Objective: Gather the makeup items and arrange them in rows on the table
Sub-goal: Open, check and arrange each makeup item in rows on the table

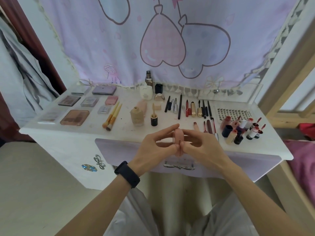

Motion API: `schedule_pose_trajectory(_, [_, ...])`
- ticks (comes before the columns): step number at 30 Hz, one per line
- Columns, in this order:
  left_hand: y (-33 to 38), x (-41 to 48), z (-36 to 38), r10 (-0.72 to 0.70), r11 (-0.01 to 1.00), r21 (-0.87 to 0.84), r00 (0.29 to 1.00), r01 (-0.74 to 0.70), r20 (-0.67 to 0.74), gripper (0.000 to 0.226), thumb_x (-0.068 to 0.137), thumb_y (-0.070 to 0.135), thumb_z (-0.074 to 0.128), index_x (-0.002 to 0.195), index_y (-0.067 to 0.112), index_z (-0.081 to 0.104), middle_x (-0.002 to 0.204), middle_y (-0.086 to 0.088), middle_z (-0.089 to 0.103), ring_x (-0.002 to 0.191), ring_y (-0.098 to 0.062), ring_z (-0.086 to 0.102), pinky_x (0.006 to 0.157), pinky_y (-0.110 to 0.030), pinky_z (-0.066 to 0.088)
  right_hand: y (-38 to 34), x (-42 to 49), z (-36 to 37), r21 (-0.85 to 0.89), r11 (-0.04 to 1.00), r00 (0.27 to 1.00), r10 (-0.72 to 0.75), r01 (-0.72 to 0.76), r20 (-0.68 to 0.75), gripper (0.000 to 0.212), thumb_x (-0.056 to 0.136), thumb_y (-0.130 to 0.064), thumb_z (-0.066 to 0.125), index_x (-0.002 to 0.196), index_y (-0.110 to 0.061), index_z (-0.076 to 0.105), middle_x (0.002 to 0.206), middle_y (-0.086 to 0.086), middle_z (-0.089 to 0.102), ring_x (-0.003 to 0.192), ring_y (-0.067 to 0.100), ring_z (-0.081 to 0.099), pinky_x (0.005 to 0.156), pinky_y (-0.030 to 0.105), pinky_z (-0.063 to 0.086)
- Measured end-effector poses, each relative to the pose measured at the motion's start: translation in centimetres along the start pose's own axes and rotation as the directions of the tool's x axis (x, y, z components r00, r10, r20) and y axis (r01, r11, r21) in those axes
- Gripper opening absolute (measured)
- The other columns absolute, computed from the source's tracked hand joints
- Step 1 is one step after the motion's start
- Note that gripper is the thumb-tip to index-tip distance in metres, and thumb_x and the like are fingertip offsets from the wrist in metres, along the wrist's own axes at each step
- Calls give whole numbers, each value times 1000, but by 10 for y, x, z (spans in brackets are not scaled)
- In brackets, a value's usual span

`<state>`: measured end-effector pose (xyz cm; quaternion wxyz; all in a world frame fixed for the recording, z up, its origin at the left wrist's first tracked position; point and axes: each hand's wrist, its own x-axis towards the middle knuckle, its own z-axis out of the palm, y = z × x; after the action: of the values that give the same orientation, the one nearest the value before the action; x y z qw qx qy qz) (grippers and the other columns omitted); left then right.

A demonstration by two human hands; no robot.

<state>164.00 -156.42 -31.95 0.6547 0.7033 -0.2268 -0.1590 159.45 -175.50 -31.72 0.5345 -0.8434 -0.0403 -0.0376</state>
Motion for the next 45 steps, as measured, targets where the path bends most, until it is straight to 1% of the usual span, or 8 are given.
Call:
schedule_pose_trajectory(4, [1,1,0,21,1000,4,999,-21,-27,61,83,14,72,137,37,57,123,12,69,105,-13,71,93,-36,57,-4,4,1,-58,998,1000,-24,24,-10,43,77,-44,60,120,-49,66,105,-25,74,96,-1,72,89,25,59])
schedule_pose_trajectory(14, [-4,6,-9,-67,945,-324,997,48,-45,52,86,12,71,133,31,62,123,-9,70,112,-30,68,88,-40,58,1,3,15,29,998,995,-55,58,-87,57,87,-63,66,137,-37,60,118,-22,72,103,1,71,104,46,51])
schedule_pose_trajectory(18, [-8,8,-14,-107,897,-437,991,64,-75,50,84,15,74,130,30,63,121,-16,69,114,-34,66,88,-36,57,-3,6,24,33,996,990,-79,84,-115,44,85,-68,66,125,-51,63,105,-27,74,98,1,73,109,42,48])
schedule_pose_trajectory(22, [-9,7,-20,-125,900,-431,986,65,-113,48,89,22,65,136,28,58,124,-12,69,113,-29,67,86,-29,56,-9,14,35,22,997,978,-66,72,-197,17,97,-64,48,103,-66,64,90,-29,74,85,-3,72,117,64,27])
schedule_pose_trajectory(26, [-7,6,-36,-167,893,-439,979,99,-119,51,85,26,64,136,23,59,121,-16,69,106,-27,67,85,-31,56,-9,24,41,99,994,973,-13,37,-232,36,104,-55,44,88,-40,72,74,-18,75,69,-2,70,121,33,15])
schedule_pose_trajectory(29, [-7,1,-55,-221,862,-489,967,132,-129,58,77,14,65,135,19,59,122,-18,68,109,-37,66,91,-37,57,-14,29,44,208,978,975,73,-28,-211,38,93,-59,42,94,-36,71,78,-13,77,76,-6,70,83,-10,30])
schedule_pose_trajectory(35, [9,-15,-85,-168,983,49,976,176,-138,73,72,22,85,138,20,54,123,4,69,110,-11,67,95,-29,54,-14,39,62,332,936,980,164,-118,-113,36,101,-52,48,100,-28,76,86,-1,79,80,18,77,67,20,58])
schedule_pose_trajectory(45, [5,-36,-123,-189,753,627,978,200,-86,109,65,32,83,156,34,23,130,13,47,112,2,48,91,-10,39,-22,51,110,355,923,985,170,-149,-28,32,102,-49,49,101,-30,75,92,0,79,88,19,76,86,40,61])
